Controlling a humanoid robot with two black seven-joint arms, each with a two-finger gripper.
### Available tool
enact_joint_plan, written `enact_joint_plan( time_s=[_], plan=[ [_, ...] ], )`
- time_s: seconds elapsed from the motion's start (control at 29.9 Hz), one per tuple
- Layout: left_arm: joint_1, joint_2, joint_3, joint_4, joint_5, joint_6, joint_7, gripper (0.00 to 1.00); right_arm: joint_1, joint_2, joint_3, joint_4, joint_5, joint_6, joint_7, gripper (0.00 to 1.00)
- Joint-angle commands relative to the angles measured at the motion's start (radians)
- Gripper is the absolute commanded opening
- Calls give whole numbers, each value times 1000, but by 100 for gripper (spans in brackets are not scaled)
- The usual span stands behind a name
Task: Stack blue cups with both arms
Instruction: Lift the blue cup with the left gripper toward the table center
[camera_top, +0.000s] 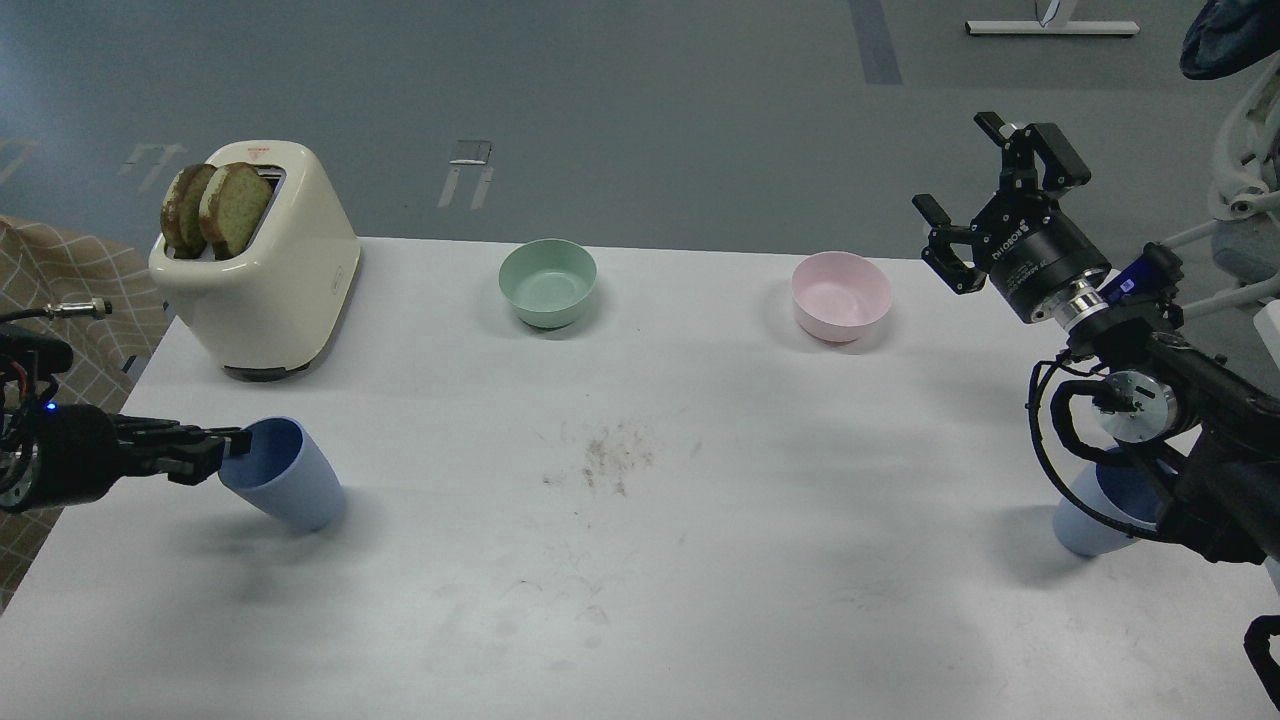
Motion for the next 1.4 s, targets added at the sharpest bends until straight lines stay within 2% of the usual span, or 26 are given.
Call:
enact_joint_plan(
  time_s=[0.0,0.23,0.33,0.5,0.67,0.8,1.0,1.07,1.14,1.37],
  plan=[
    [0,2,-4,-2,4,3,0,0,0,-1,0,0,0,0,0,100],
    [-3,36,-49,-37,6,61,0,0,11,-35,3,33,-1,0,0,100],
    [-26,76,-113,-114,7,61,0,0,31,-66,3,63,0,0,0,100],
    [-188,78,-113,-219,41,52,0,0,97,-77,3,67,0,0,0,100],
    [-270,59,-113,-256,54,35,0,0,170,-77,0,67,0,0,0,100],
    [-333,-62,-112,-263,131,-52,0,0,236,-73,-2,67,-1,0,0,100],
    [-386,-202,-110,-261,203,-115,0,0,334,-73,-67,70,0,0,0,100],
    [-437,-304,-104,-253,216,-194,0,0,359,-72,-72,70,0,0,0,100],
    [-460,-370,-102,-250,231,-234,0,0,379,-70,-74,72,0,0,0,100],
    [-526,-591,-40,-195,360,-234,0,0,405,-70,-75,92,0,0,0,100]
  ],
)
